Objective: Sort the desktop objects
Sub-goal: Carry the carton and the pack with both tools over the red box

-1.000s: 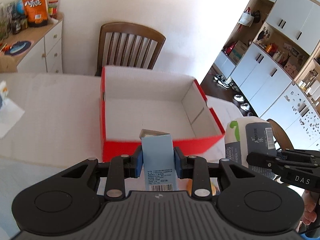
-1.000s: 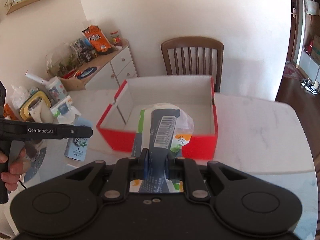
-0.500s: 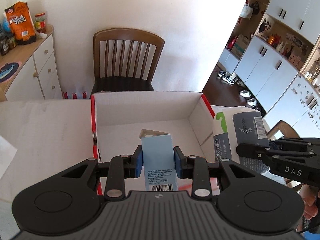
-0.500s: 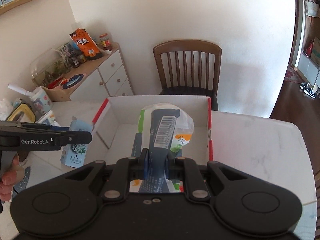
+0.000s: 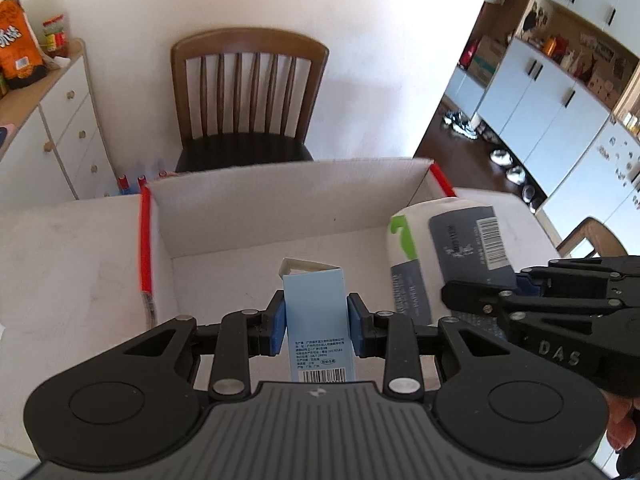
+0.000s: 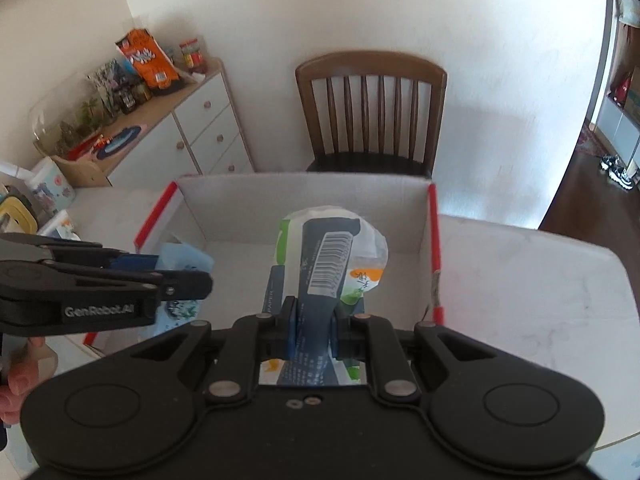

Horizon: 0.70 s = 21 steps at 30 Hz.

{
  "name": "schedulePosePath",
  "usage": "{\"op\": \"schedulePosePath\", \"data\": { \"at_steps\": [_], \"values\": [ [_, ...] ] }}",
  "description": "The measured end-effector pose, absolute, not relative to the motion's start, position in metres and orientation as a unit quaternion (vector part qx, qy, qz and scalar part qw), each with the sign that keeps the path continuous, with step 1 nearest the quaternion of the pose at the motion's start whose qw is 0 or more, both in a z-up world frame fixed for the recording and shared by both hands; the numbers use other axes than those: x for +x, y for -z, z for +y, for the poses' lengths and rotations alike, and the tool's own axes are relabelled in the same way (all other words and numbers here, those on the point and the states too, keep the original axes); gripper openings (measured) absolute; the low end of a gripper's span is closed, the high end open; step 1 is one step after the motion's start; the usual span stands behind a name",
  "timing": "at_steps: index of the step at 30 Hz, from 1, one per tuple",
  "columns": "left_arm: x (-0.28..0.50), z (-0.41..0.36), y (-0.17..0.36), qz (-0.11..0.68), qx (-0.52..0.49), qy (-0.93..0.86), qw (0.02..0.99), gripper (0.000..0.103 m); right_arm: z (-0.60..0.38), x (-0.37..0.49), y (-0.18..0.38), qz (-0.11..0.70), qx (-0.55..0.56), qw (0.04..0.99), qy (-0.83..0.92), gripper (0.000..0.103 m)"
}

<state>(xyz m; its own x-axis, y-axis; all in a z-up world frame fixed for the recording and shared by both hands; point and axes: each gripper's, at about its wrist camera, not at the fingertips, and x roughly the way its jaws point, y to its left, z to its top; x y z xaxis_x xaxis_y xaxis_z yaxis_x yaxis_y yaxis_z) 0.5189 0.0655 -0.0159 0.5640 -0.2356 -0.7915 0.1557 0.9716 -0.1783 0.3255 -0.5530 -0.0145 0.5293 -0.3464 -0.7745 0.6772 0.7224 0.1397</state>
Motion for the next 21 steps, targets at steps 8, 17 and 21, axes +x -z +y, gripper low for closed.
{"op": "schedulePosePath", "data": {
  "at_steps": [8,17,21],
  "values": [
    [0.535,0.064,0.049,0.48,-0.024,0.102,0.871,0.03,-0.558,0.339,0.043,0.41,0.222,0.836,0.29,0.015],
    [0.55,0.061,0.07,0.514,-0.016,0.098,0.852,0.03,-0.561,0.351,0.064,0.448,0.218,0.82,0.281,0.015],
    [0.556,0.059,0.077,0.53,-0.01,0.088,0.844,0.03,-0.56,0.353,0.071,0.463,0.214,0.812,0.284,0.015]
  ]
}}
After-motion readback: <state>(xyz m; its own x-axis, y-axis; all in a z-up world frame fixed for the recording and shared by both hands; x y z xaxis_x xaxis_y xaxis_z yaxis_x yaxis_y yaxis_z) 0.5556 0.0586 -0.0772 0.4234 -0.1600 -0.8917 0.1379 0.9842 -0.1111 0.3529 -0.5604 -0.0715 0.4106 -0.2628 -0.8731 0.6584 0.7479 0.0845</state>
